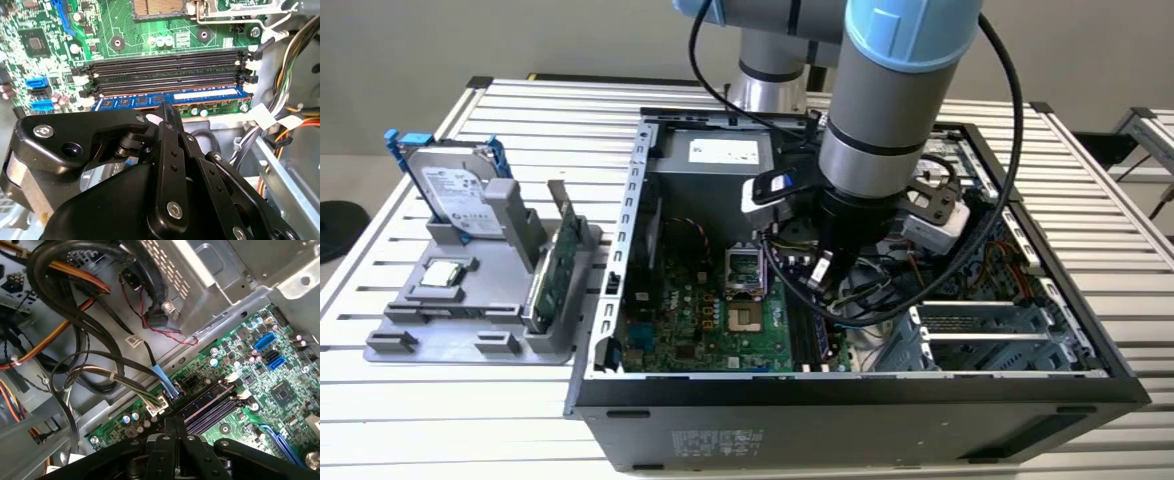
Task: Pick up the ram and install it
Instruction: 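Press down the ram until it locks into place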
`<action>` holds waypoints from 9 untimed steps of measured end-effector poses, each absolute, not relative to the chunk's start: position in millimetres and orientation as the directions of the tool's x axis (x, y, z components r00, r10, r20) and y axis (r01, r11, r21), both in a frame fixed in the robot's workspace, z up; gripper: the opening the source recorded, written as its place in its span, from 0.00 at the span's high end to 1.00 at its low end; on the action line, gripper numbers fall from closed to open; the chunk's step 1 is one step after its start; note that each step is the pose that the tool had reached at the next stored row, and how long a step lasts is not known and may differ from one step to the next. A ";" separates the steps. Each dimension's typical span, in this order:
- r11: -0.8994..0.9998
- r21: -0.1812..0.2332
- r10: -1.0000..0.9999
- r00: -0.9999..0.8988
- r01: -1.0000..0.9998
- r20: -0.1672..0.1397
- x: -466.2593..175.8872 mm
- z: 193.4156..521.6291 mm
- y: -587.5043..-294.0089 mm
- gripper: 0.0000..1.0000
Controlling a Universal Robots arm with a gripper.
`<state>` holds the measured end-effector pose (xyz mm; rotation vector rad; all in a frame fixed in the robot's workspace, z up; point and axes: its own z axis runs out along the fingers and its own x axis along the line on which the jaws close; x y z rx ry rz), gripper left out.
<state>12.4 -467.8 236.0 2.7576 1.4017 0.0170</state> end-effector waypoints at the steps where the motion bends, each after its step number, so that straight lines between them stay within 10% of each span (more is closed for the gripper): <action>1: -0.577 0.047 0.816 0.578 0.815 -0.012 12.4 235.9 -467.8 1.00; 9: -0.481 0.045 0.876 0.482 0.875 -0.008 12.3 235.6 -467.8 1.00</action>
